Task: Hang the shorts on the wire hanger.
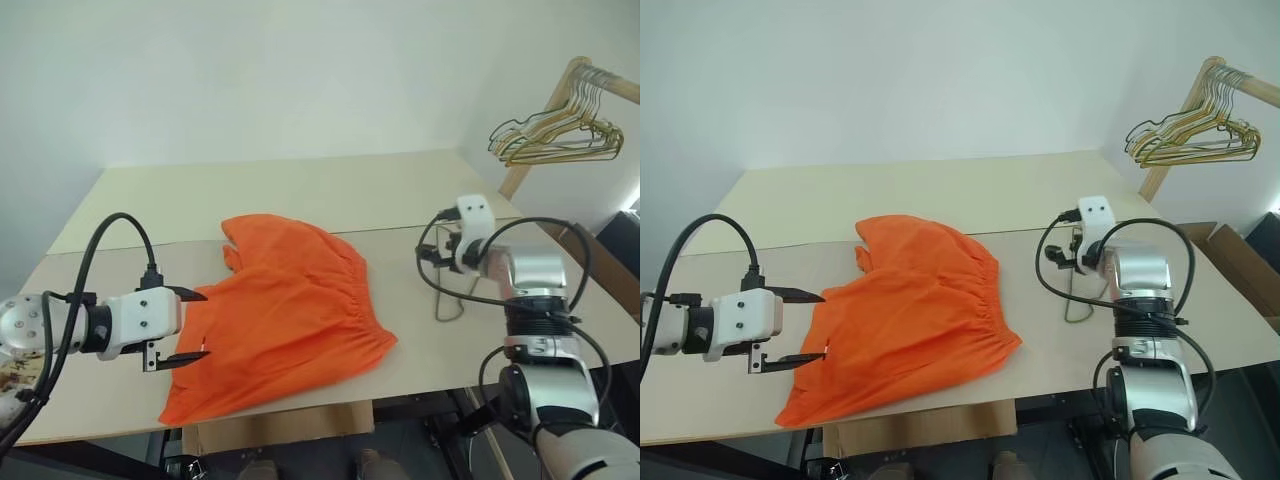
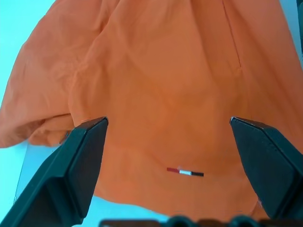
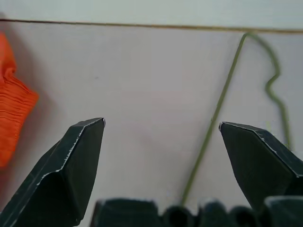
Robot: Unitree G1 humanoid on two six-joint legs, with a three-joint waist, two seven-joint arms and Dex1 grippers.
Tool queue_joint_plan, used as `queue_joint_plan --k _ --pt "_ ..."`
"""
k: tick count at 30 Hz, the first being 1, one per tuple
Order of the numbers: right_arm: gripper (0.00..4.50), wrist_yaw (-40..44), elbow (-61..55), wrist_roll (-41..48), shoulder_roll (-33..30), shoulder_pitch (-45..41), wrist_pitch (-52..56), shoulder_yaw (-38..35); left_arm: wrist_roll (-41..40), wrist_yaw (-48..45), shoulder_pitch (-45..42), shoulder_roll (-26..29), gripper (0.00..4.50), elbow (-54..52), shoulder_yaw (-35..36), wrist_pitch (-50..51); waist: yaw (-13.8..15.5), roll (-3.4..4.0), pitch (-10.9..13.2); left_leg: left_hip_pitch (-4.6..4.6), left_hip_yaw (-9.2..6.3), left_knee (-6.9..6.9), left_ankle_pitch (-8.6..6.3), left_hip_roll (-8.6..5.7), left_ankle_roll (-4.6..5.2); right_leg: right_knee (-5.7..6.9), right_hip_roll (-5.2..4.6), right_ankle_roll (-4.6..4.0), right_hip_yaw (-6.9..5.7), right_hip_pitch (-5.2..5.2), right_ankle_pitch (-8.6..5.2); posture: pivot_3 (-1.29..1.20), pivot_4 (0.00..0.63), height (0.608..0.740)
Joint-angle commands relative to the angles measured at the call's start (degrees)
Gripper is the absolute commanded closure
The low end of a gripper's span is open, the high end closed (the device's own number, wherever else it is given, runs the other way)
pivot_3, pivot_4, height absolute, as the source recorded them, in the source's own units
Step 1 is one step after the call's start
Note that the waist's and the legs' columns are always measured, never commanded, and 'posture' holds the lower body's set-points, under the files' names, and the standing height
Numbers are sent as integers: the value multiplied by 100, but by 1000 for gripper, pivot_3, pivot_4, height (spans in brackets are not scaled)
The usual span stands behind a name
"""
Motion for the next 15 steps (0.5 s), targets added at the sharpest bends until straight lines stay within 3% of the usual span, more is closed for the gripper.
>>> queue_joint_plan --k 1,6,14,15 --pt "0 -266 454 52 -2 -196 -261 -48 89 64 -18 75 16 -34 36 -40 -7 1 1 -2 0 0 0 -1 0 -2 -2 1 0 -1 0 61 0 740" --pt "0 -366 1096 -63 65 -298 -523 321 102 91 32 36 16 -123 10 34 -47 2 1 -3 0 -1 -1 -2 2 -4 -2 2 0 -2 0 73 0 740" --pt "0 -467 1495 49 114 -257 -472 313 107 141 137 10 16 -219 51 90 -64 1 1 4 -2 -1 -1 0 2 1 1 3 1 2 0 83 0 740" --pt "184 -510 1563 42 118 -255 -489 305 113 148 153 9 4 -224 47 90 -65 1 0 4 -3 -1 -1 1 2 1 1 3 1 2 0 84 0 740"
